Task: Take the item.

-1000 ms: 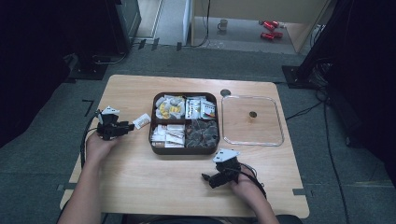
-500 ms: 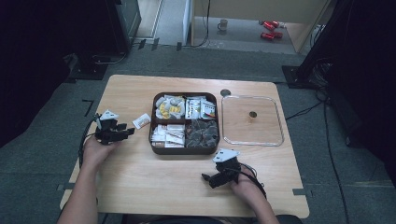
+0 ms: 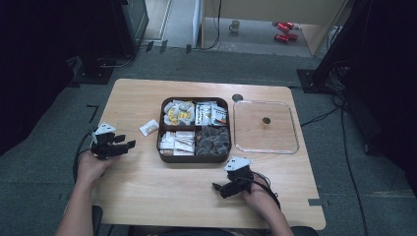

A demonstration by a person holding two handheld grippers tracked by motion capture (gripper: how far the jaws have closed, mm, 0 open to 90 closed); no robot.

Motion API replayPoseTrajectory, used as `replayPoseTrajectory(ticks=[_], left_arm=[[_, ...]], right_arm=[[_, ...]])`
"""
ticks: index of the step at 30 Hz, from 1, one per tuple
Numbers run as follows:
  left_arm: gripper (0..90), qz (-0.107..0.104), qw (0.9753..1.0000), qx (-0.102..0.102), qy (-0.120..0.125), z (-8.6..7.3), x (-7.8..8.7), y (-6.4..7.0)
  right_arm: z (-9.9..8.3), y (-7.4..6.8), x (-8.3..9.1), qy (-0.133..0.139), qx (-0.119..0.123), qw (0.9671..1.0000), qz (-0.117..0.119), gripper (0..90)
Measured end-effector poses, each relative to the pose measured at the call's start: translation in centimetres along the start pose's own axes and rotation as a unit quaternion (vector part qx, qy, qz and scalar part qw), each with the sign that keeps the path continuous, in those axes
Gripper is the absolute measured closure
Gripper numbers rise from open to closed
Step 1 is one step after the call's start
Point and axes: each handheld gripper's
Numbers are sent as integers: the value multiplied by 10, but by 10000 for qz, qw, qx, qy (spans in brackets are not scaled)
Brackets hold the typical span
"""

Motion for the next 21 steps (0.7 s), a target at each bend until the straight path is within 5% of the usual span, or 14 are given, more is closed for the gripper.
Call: replayPoseTrajectory(ticks=[8,21], left_arm=[[408,59,9999,102,-55,-7,0,-12],[387,455,9988,136,-76,-14,-7,-27]], right_arm=[[0,0,0,-2,-6,10000,-3,0],[0,0,0,-3,-7,10000,-5,0]])
Point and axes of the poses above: each handheld gripper's, and its own axes: x roughly backward along the jaws, z roughly out of its top, y roughly to its right, and after that the axes turned 13 degrees about x, right-handed
